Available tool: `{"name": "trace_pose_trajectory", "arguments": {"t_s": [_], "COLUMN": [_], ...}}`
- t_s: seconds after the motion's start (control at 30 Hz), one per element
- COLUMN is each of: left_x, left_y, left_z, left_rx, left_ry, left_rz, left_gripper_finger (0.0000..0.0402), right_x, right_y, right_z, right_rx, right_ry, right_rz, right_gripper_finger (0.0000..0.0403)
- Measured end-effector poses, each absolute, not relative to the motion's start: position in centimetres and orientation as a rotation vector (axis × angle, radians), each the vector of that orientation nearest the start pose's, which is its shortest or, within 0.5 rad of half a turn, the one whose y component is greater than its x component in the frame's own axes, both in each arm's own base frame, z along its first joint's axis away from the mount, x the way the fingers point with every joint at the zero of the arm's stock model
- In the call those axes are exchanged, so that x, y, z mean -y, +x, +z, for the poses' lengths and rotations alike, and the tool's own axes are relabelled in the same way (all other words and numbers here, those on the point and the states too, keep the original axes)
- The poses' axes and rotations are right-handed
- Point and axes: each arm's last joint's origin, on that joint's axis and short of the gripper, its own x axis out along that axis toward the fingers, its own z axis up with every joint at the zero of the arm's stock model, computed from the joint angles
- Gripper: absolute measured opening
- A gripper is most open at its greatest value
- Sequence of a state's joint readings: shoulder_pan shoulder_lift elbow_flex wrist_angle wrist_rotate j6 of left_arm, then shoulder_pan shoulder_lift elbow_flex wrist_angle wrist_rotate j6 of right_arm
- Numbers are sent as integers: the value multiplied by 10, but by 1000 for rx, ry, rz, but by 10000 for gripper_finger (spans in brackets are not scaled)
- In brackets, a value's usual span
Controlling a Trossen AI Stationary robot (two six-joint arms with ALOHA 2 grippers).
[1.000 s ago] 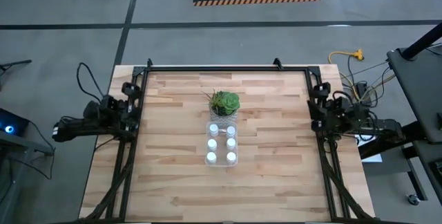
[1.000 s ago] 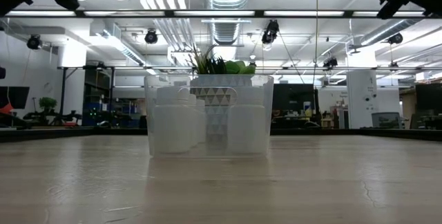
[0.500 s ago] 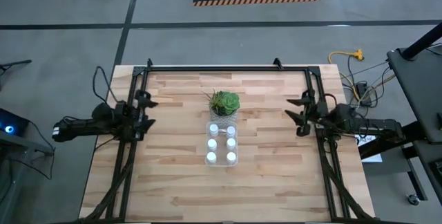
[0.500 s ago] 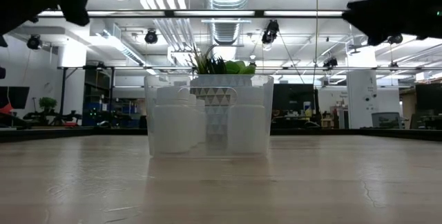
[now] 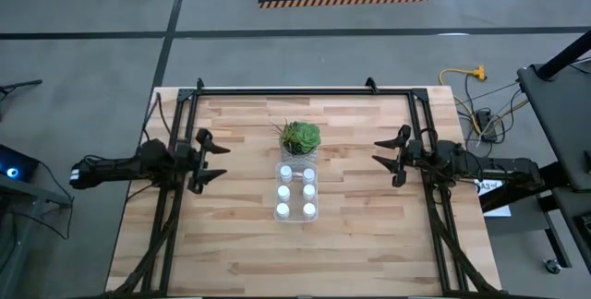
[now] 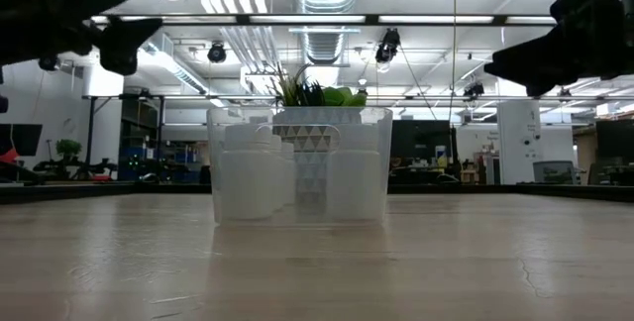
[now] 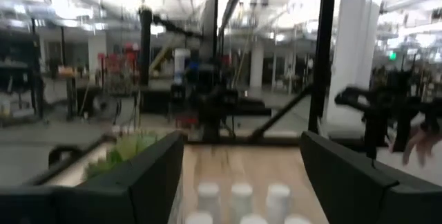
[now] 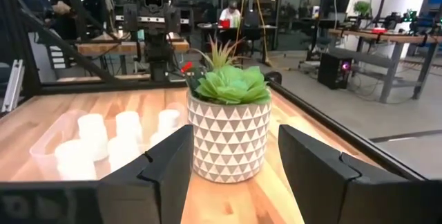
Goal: Pick and place pill bottles into a basket
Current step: Return to Home Position
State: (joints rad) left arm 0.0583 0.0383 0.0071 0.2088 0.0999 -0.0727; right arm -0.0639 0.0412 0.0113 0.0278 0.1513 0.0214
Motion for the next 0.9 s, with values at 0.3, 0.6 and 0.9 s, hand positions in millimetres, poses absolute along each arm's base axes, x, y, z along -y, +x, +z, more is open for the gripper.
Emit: {"name": "trace_pose_trajectory", "arguments": {"t_s": [0.3, 0.6, 0.9], "left_x": [-2, -1, -1], "left_y": [99, 100, 100], "left_z": [172, 166, 166], "left_rx": [55, -2, -7], "left_ry": [-68, -71, -72], "left_rz": [-79, -116, -117], "left_gripper_finger": [274, 274, 274], "right_x": [11, 11, 11], "right_y": [99, 99, 99], "right_z": [166, 166, 167], "right_rx": [-6, -6, -3], "right_ry": [23, 19, 23], "right_rz": [-213, -213, -213], "right_gripper_finger": [201, 201, 201]}}
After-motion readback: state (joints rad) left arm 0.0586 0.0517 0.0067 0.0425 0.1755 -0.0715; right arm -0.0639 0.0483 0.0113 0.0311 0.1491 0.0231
